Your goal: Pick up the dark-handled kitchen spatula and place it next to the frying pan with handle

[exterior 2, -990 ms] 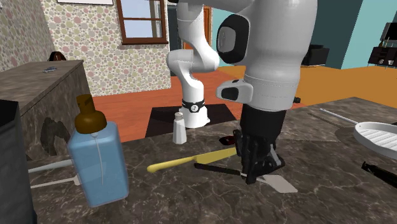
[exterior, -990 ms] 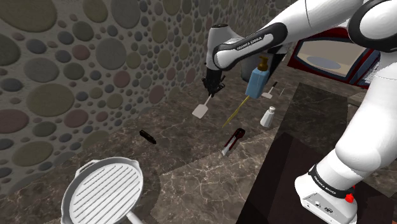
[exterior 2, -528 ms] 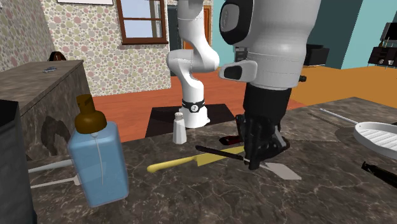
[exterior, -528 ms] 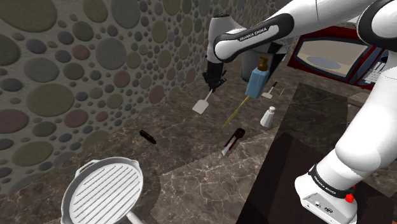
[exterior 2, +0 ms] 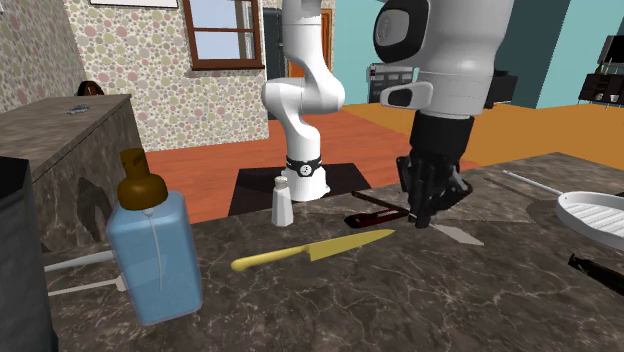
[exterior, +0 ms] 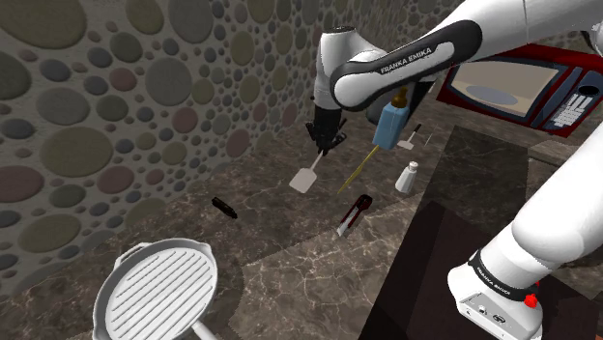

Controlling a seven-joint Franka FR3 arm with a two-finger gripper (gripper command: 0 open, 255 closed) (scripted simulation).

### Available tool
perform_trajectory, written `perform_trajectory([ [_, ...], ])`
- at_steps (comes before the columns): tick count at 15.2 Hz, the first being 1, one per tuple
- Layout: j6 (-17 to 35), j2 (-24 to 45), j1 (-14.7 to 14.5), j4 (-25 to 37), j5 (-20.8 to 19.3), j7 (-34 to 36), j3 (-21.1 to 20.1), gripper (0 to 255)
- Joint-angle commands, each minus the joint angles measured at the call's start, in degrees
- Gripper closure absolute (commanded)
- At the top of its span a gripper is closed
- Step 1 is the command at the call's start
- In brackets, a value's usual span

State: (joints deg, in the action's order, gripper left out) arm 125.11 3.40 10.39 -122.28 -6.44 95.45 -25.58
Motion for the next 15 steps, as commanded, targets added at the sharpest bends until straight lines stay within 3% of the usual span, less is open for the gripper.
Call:
perform_trajectory([
  [1,0.69,-2.34,-1.06,-2.93,1.17,1.65,-1.12,255],
  [15,0.84,-15.03,-10.75,-14.61,10.52,14.58,-10.53,255],
])
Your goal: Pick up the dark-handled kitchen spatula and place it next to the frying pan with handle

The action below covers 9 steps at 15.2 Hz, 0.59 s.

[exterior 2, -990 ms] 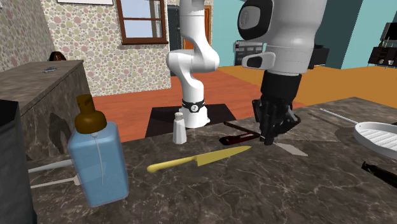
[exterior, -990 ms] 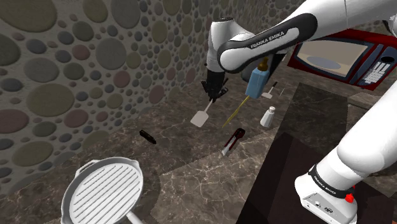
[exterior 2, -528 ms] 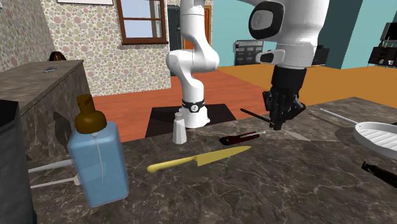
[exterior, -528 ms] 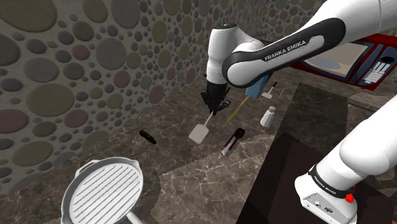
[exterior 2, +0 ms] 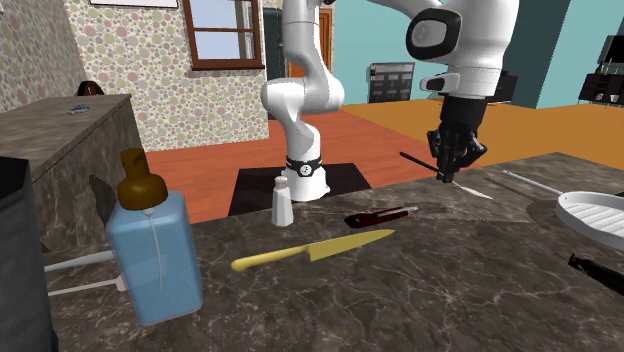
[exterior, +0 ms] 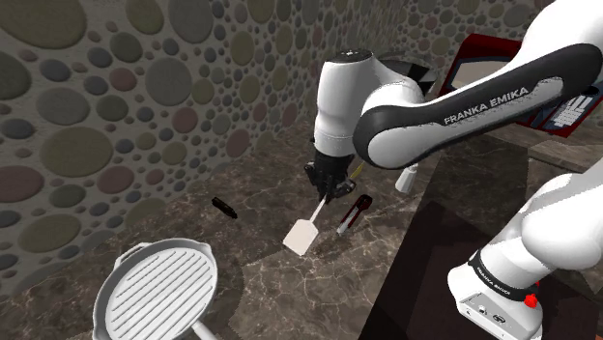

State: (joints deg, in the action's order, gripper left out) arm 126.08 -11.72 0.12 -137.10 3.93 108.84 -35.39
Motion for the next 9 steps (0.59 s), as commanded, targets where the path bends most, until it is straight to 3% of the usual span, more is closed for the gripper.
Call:
perform_trajectory([
  [1,-0.26,-0.45,-1.24,-0.12,0.75,2.32,-1.52,255],
  [9,-1.47,-2.47,-6.77,-0.33,4.26,12.62,-8.66,255],
])
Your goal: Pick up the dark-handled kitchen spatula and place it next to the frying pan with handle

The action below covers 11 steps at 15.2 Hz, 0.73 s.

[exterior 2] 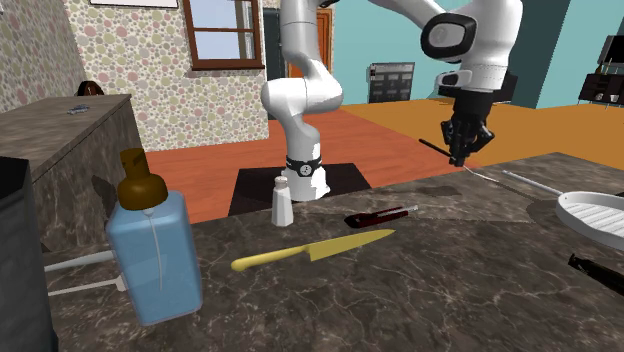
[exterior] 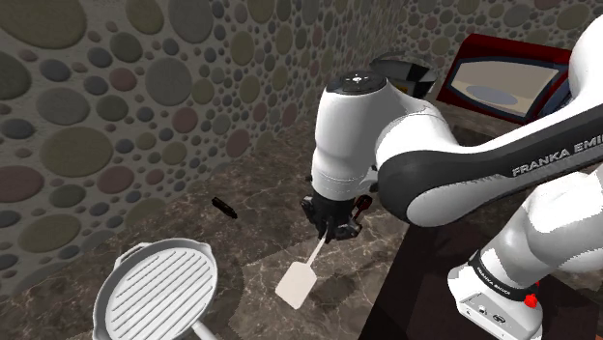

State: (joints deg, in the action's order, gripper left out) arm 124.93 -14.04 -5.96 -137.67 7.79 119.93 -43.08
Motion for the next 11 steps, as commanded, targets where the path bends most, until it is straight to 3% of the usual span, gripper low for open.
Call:
perform_trajectory([
  [1,-0.48,-0.08,-1.28,0.52,0.62,2.99,-1.97,255],
  [11,7.31,5.81,0.20,-2.61,-3.56,6.83,-4.61,255],
])
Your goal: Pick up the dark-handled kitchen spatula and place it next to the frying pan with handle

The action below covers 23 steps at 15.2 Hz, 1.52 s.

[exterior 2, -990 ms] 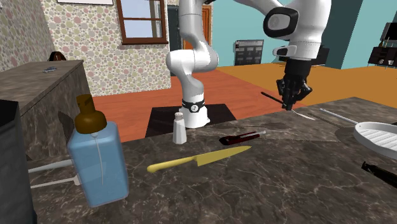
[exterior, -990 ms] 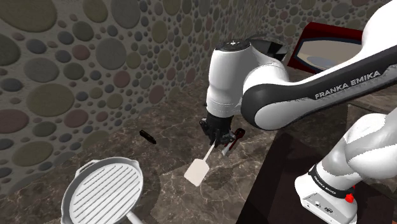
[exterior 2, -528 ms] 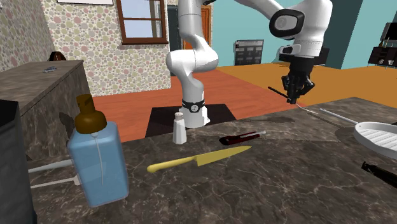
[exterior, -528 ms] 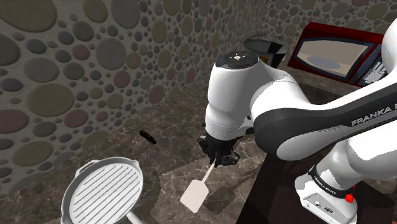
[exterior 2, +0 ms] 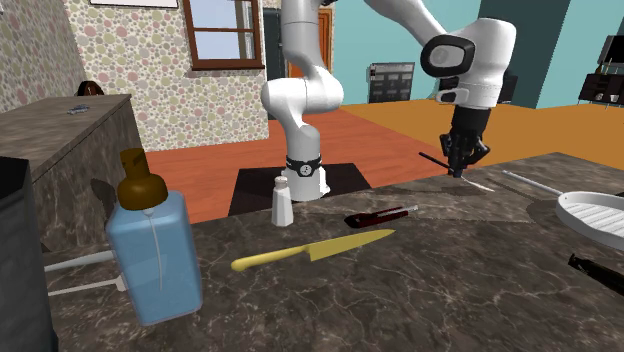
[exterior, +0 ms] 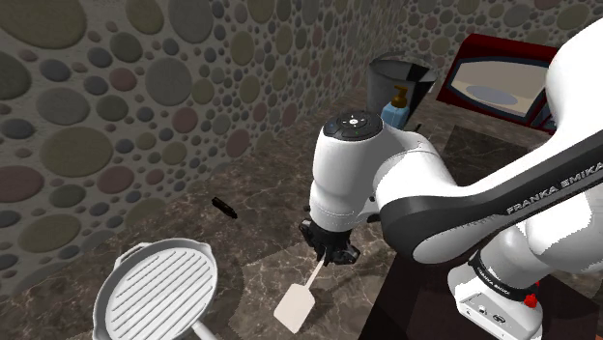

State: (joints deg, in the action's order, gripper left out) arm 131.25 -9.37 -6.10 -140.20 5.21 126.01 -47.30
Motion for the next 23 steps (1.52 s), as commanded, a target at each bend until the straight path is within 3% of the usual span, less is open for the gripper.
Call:
perform_trajectory([
  [1,1.86,1.92,0.55,-0.38,-1.67,1.31,-0.65,255],
  [8,8.22,8.90,1.89,-2.07,-9.17,7.09,-1.88,255],
  [16,8.21,8.89,1.81,-2.07,-9.16,7.08,-1.80,255],
  [17,8.21,8.89,1.81,-2.07,-9.16,7.08,-1.80,0],
  [22,8.21,8.89,1.81,-2.07,-9.16,7.08,-1.80,0],
  [23,6.21,6.58,1.66,-1.52,-6.41,5.08,-1.88,0],
])
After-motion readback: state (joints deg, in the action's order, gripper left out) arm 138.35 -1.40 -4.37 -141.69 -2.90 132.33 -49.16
